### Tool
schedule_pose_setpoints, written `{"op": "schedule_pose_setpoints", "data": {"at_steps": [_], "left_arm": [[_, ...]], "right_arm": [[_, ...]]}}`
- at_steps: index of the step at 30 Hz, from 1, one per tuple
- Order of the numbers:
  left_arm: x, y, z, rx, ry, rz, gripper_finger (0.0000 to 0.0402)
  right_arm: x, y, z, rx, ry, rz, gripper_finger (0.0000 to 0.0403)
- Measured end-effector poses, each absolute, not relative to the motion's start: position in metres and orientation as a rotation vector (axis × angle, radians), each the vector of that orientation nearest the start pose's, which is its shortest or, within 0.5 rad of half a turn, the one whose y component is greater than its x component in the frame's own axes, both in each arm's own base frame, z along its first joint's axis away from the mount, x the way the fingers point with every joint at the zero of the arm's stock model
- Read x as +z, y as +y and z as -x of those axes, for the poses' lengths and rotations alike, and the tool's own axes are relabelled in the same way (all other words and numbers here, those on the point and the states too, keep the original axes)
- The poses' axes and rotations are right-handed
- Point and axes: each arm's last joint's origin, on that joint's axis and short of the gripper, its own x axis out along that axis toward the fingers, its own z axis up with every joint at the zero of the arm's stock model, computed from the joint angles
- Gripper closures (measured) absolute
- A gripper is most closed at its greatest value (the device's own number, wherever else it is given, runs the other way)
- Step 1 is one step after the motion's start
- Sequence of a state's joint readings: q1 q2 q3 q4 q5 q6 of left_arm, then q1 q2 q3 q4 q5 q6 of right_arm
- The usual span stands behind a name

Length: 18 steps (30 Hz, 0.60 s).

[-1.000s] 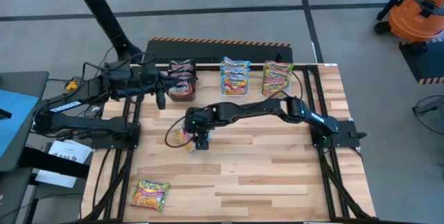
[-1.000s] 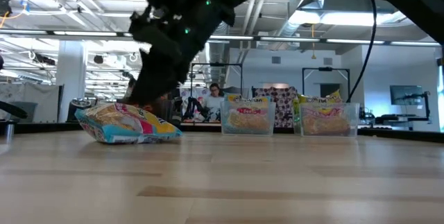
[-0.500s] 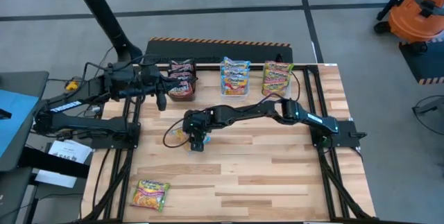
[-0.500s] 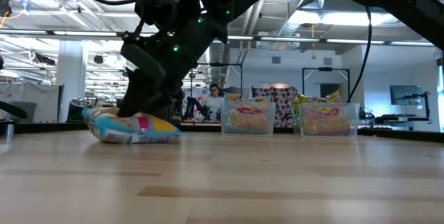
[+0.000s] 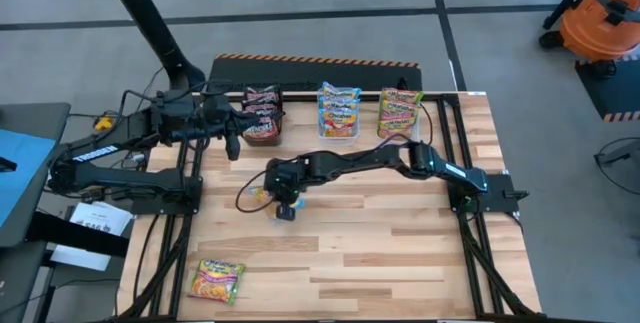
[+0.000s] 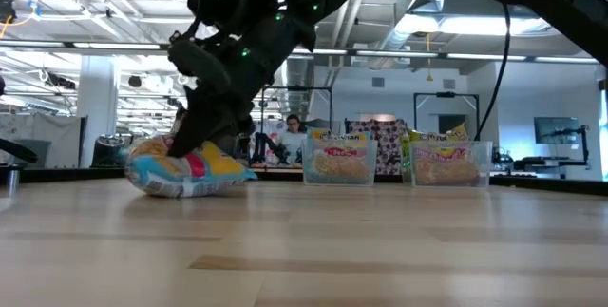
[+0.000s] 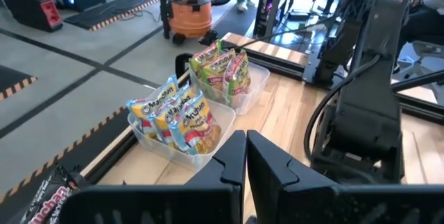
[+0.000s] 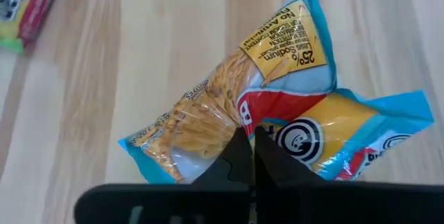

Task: Sort Maruchan noodles
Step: Put the blue noodle pack into the left transparent bin

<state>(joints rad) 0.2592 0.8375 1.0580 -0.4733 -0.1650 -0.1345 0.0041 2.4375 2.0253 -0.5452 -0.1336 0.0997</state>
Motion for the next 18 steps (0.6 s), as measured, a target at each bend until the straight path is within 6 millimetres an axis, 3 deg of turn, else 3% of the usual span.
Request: {"op": "schedule_pose_setpoints", "data": {"at_steps": [6, 18], "left_arm": [[0.386, 0.046, -0.155, 0.440, 0.245, 0.144, 0.0402], [0.383, 0.046, -0.154, 0.438, 0.285, 0.125, 0.0402]], "right_arm": [[0.181, 0.007, -0.509, 0.073, 1.022, -0.060, 0.0398], [0.248, -0.001, -0.468, -0.143, 1.123, 0.303, 0.0398]]}}
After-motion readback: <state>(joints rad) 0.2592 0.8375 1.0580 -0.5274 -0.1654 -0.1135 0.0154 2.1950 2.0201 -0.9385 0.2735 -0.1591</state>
